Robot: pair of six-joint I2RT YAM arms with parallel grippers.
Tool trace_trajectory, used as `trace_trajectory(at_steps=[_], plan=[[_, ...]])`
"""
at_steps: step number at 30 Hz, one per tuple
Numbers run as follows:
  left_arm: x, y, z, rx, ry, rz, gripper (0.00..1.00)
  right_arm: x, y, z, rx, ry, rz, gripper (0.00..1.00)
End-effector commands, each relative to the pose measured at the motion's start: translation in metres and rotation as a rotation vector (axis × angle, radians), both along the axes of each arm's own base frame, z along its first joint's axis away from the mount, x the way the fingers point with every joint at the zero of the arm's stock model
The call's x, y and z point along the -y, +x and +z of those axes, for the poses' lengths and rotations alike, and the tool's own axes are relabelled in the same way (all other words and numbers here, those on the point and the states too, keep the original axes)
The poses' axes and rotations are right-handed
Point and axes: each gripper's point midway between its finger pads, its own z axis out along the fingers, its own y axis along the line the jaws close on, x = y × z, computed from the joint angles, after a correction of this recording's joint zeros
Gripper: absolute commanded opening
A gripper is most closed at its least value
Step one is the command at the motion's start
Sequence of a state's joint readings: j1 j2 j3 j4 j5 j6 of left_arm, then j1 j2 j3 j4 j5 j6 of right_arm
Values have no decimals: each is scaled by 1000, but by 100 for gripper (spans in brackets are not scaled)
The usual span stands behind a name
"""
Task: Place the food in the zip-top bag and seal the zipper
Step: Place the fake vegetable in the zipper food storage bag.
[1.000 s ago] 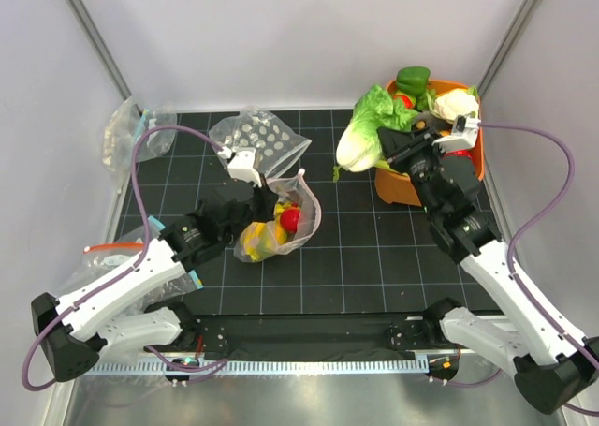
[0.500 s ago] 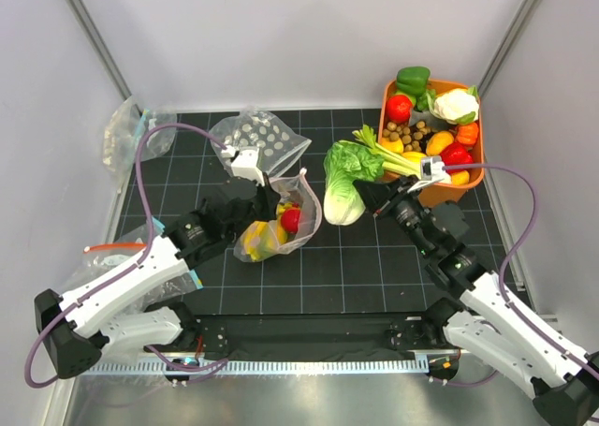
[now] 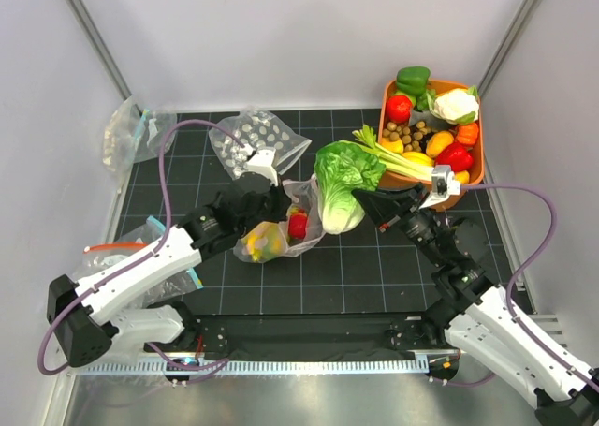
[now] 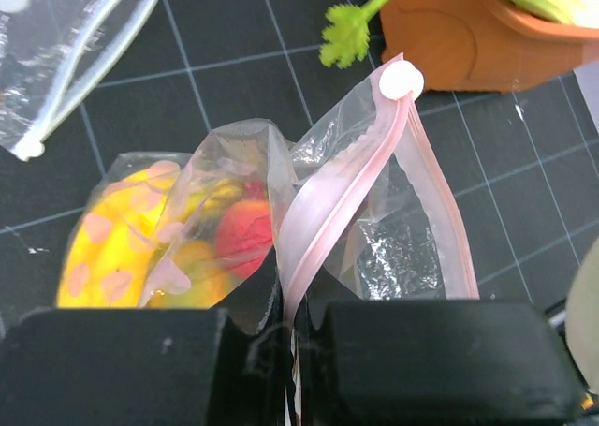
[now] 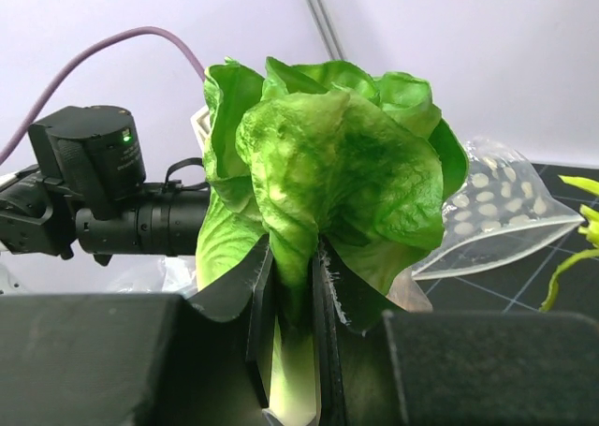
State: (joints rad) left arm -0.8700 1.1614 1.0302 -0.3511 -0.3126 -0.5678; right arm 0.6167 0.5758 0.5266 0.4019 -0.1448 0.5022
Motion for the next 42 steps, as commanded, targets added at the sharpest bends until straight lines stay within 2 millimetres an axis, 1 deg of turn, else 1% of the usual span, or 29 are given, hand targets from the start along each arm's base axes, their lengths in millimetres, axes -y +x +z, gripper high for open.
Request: trace_trajectory(at_steps=[1,2,4,5,9,10,11,12,13,14,15,16,18,19,20,21,22,23,25,26,27,28,29,31,33,34,37,41,42], plan=[[17,-4,23,10,-79,-73,6,-4,-13,26,107,63,55,1],[25,-10,24,-1,-105,-119,6,-9,-12,22,92,59,70,1],[31,-14,26,-10,-132,-144,6,-13,-11,20,91,67,81,1],[32,-15,28,-9,-142,-150,6,-17,-7,14,77,58,84,1],[35,-21,32,-16,-173,-179,6,-31,-4,5,64,43,97,1],[36,-23,36,-13,-192,-187,6,-38,-7,2,57,38,110,1],[37,-24,34,-19,-198,-193,6,-41,-9,-1,56,35,114,1],[39,-28,37,-20,-213,-210,6,-44,-5,-4,58,27,88,1],[40,-28,38,-19,-220,-215,6,-53,-12,-7,58,20,111,1],[39,-29,40,-14,-224,-215,5,-56,-14,-9,61,10,107,1],[37,-29,43,-6,-227,-212,5,-58,-7,-16,61,-19,54,1],[36,-29,46,2,-229,-210,5,-68,-17,-16,71,-34,80,1],[30,-29,48,18,-231,-195,5,-77,-16,-25,66,-73,57,1],[24,-30,55,40,-241,-176,5,-78,-12,-28,74,-95,19,1],[20,-30,59,53,-249,-162,5,-87,-19,-31,76,-112,37,1],[15,-31,60,59,-251,-147,5,-92,-20,-33,78,-127,36,1],[3,-30,69,92,-264,-107,5,-99,-14,-42,69,-167,12,1],[-3,-31,72,103,-274,-85,6,-109,-22,-45,74,-184,33,1],[-16,-31,74,127,-276,-41,5,-124,-17,-58,69,-251,8,1],[-27,-31,85,160,-295,-6,6,-132,-19,-65,65,-280,13,1],[-32,-33,87,172,-299,6,6,-138,-18,-69,60,-298,11,1],[-36,-34,88,178,-303,13,6,-143,-16,-67,61,-309,9,2],[-38,-35,90,184,-310,18,6,-152,-14,-81,46,-351,15,2],[-44,-38,96,204,-331,28,6,-161,-12,-85,38,-376,19,5],[-49,-37,96,212,-330,45,6,-169,-12,-95,34,-420,33,11],[-49,-37,96,214,-328,48,6,-172,-12,-94,39,-428,40,17],[-51,-34,95,214,-316,61,6,-178,-18,-101,57,-473,86,25],[-57,-28,93,219,-282,106,6,-181,-26,-99,93,-489,136,27],[-60,-28,92,217,-270,114,6,-183,-30,-102,101,-513,155,27]])
